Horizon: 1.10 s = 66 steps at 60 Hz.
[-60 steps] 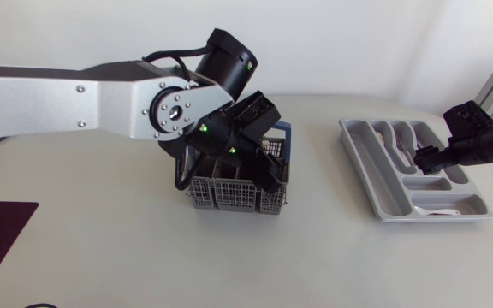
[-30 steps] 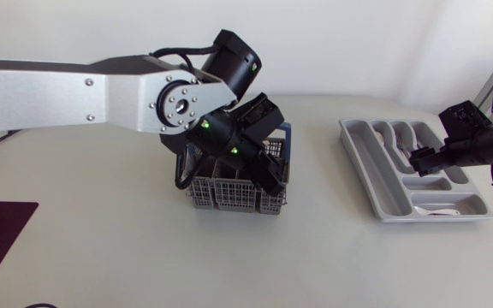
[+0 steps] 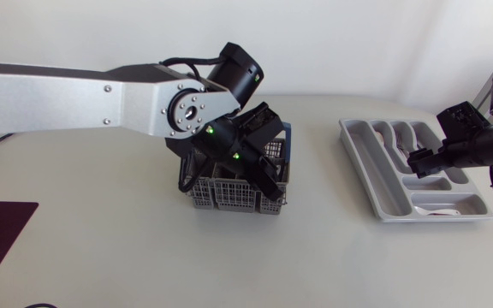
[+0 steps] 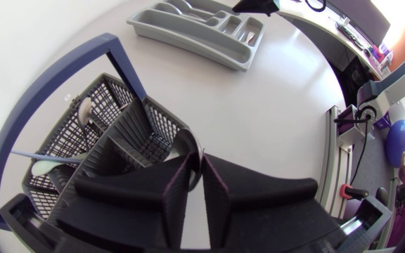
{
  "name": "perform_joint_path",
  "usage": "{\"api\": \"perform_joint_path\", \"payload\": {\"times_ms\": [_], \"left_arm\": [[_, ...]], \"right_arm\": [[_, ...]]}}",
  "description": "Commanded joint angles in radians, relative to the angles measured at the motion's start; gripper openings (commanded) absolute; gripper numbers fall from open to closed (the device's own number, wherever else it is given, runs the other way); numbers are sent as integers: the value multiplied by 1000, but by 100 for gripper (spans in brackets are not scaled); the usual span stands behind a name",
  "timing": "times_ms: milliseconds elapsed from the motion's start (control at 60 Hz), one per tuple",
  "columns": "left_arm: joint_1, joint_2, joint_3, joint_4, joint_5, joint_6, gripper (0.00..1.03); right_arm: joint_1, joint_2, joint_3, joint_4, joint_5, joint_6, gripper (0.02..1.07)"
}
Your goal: Sort the cutlery from the basket into the organizer compartments.
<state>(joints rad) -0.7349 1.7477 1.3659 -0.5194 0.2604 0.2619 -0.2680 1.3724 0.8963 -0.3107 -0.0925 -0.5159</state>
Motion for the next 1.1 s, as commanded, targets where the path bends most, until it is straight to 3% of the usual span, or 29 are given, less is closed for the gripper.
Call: {"api": "perform_joint_path", "payload": {"times_ms": [0, 233, 367, 600, 917, 1083], "left_arm": [[12, 19, 30, -8, 31, -7, 4], [43, 4, 33, -33, 99, -10, 4], [83, -13, 61, -77, 203, -13, 4], [123, -66, 104, -140, 293, -26, 4], [180, -186, 206, -235, 355, -32, 4], [201, -264, 249, -269, 385, -38, 4]], "right_arm": [[9, -13, -30, -2, 7, 22, 95], [13, -18, -37, -1, 16, 20, 95], [21, -26, -37, -4, 19, 20, 95], [36, -53, -43, -18, 22, 20, 95], [96, -159, -53, -82, 19, 17, 95], [125, -242, -45, -140, -35, 11, 97]]}}
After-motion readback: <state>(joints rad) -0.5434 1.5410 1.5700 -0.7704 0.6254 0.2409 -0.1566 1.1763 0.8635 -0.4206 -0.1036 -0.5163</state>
